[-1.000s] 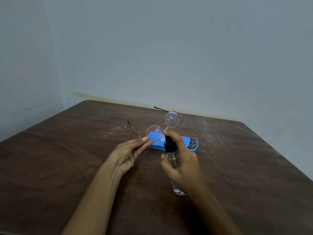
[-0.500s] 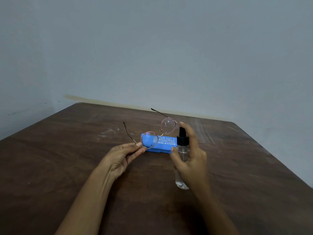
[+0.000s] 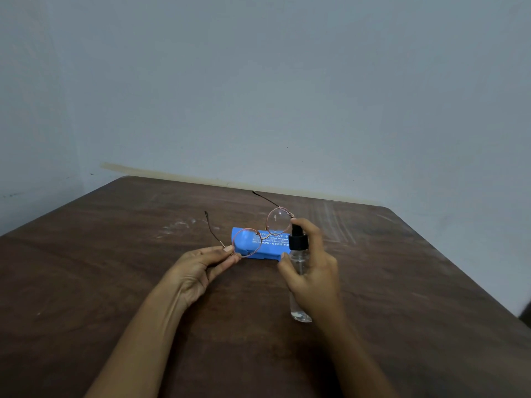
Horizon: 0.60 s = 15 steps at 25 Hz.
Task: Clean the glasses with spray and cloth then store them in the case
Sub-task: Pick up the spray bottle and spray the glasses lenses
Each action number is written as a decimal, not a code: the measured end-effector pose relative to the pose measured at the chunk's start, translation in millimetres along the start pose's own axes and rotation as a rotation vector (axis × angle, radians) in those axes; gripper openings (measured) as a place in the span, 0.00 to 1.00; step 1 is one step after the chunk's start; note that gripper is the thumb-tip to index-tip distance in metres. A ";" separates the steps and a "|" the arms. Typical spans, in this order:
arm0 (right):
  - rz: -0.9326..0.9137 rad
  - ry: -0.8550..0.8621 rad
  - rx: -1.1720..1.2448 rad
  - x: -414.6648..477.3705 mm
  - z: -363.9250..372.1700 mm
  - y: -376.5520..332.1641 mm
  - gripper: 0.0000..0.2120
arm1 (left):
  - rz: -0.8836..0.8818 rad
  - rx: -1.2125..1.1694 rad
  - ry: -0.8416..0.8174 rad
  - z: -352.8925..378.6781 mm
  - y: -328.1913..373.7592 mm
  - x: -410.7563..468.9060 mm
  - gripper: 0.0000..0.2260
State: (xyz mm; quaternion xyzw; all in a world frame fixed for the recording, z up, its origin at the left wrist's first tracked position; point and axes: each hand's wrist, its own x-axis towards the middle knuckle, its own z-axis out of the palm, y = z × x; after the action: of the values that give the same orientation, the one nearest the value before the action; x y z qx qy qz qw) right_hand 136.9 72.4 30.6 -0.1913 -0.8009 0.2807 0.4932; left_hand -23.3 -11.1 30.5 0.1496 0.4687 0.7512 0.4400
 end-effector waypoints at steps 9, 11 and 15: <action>-0.031 0.001 -0.007 0.5 -1.3 3.2 0.29 | 0.003 -0.014 0.003 0.7 1.2 -2.0 0.07; -0.032 -0.005 -0.011 0.6 -0.9 3.4 0.29 | -0.001 -0.013 0.005 1.2 1.5 -2.3 0.09; -0.002 0.011 -0.026 0.2 0.6 4.0 0.27 | -0.002 -0.020 0.011 0.8 0.8 -3.0 0.15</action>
State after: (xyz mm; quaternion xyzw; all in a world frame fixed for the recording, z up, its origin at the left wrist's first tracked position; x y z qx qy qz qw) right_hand 136.4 75.4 28.0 -0.1984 -0.8019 0.2685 0.4955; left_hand -21.5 -13.2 32.2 0.1406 0.4637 0.7563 0.4396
